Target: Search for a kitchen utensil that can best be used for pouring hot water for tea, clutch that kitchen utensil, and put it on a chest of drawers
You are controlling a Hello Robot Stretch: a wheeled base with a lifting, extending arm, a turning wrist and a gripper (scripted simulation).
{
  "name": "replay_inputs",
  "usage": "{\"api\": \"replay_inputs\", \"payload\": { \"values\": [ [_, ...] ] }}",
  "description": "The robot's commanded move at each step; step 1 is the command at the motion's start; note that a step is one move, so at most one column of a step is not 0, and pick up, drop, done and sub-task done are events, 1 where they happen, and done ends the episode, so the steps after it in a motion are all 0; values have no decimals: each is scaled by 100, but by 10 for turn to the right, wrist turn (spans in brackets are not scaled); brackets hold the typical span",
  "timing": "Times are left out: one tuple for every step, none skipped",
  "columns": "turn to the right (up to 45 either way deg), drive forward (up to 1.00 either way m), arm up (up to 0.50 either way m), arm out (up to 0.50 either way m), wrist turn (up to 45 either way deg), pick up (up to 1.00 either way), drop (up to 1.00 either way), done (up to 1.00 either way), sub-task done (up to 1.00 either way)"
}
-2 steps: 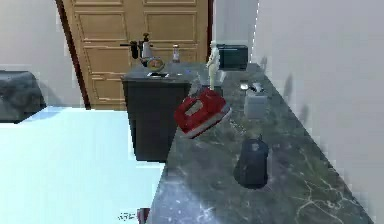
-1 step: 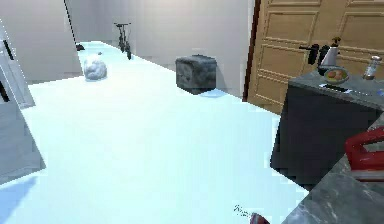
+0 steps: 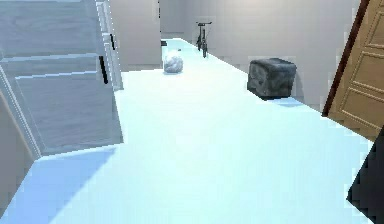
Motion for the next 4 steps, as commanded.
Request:
{"api": "replay_inputs", "payload": {
  "values": [
    [0,0,50,0,0,0,0,0,0],
    [0,0,38,0,0,0,0,0,0],
    [0,0,0,16,0,0,0,0,0],
    [0,0,0,0,450,0,0,0,0]
  ]
}}
